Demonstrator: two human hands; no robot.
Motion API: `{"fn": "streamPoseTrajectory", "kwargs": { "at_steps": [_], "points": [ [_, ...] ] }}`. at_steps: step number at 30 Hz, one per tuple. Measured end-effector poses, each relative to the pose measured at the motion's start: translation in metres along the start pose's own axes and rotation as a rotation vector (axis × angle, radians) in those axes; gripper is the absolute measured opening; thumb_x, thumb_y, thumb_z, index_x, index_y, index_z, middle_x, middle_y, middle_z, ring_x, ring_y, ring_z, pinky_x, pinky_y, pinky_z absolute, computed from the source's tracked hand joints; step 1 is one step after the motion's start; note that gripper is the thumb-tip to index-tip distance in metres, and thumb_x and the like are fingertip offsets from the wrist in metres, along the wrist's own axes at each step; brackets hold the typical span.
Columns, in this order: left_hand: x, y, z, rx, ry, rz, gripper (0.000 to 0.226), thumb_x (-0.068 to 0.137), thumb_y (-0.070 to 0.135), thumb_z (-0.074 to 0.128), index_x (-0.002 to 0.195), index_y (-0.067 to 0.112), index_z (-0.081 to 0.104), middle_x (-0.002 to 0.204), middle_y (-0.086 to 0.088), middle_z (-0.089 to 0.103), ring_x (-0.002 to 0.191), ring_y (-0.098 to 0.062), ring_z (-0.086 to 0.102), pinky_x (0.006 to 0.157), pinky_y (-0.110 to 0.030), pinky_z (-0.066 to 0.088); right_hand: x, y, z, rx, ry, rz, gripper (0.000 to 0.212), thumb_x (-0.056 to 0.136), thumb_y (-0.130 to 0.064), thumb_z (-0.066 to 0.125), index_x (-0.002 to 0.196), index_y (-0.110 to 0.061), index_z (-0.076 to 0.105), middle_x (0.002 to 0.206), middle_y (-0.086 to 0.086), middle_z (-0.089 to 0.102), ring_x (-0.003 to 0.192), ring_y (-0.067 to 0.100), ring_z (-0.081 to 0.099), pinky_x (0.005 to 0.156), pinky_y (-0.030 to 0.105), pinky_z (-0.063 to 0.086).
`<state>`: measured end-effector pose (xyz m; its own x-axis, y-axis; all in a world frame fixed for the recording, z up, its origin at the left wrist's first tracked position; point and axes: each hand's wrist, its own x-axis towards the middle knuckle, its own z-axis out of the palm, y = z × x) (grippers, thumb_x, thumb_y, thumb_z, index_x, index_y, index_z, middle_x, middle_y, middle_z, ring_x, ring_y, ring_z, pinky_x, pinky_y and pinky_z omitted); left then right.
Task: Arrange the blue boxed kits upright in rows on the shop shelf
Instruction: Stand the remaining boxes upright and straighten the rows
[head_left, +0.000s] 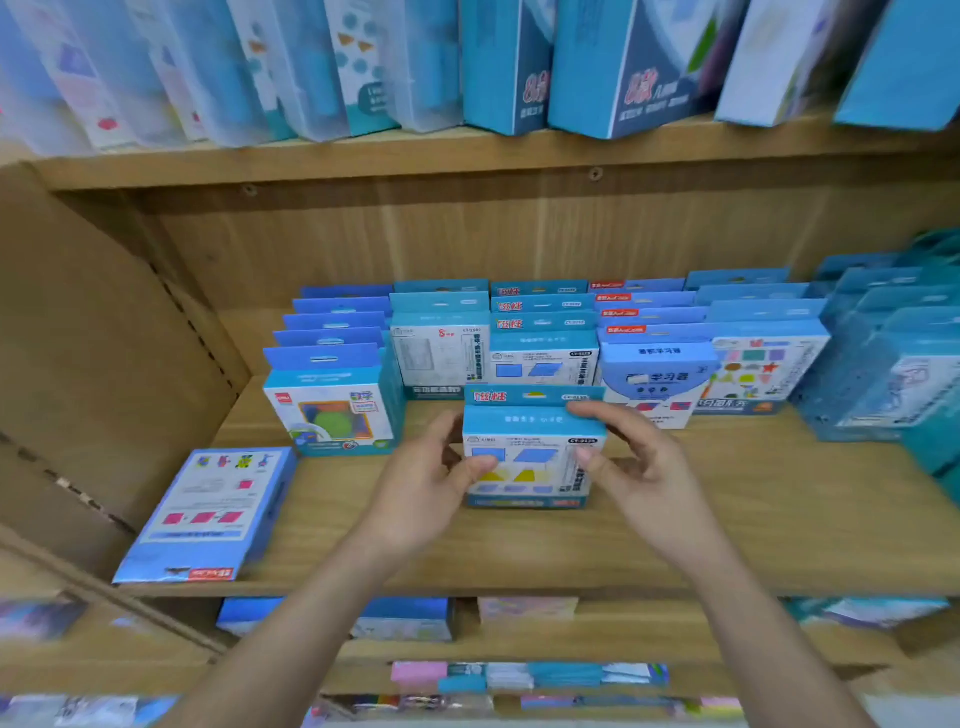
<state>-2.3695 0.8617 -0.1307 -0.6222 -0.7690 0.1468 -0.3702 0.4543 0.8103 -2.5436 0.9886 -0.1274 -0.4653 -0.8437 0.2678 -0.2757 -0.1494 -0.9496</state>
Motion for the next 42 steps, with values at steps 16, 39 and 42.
{"fn": "streamPoseTrajectory", "kwargs": {
  "at_steps": [16, 39, 42],
  "points": [
    [0.068, 0.007, 0.043, 0.328, 0.196, -0.06, 0.052, 0.087, 0.032, 0.065, 0.132, 0.021, 0.041, 0.094, 0.003, 0.069, 0.085, -0.022, 0.065, 0.071, -0.039, 0.054, 0.028, 0.006, -0.049, -0.804, -0.083, -0.012, 0.061, 0.094, -0.022, 0.054, 0.148, -0.028, 0.026, 0.159, -0.007, 0.01, 0.146, 0.012, 0.004, 0.116, 0.027, 0.011],
    [0.062, 0.013, 0.03, 0.501, 0.167, -0.043, 0.053, 0.09, 0.044, 0.056, 0.136, 0.023, 0.038, 0.105, -0.001, 0.069, 0.095, -0.022, 0.064, 0.073, -0.04, 0.054, 0.043, -0.002, -0.027, -0.979, -0.027, -0.145, 0.056, 0.086, -0.018, 0.063, 0.139, -0.023, 0.044, 0.152, 0.003, 0.033, 0.14, 0.022, 0.028, 0.101, 0.049, 0.033],
    [0.034, 0.017, 0.005, 0.432, 0.223, 0.024, 0.053, 0.092, 0.035, 0.057, 0.141, 0.023, 0.04, 0.109, 0.0, 0.067, 0.098, -0.017, 0.062, 0.076, -0.028, 0.047, 0.042, -0.009, -0.01, -0.925, -0.019, -0.228, 0.053, 0.084, -0.015, 0.066, 0.135, -0.021, 0.05, 0.148, 0.002, 0.04, 0.137, 0.022, 0.034, 0.098, 0.05, 0.036]
  ]
}}
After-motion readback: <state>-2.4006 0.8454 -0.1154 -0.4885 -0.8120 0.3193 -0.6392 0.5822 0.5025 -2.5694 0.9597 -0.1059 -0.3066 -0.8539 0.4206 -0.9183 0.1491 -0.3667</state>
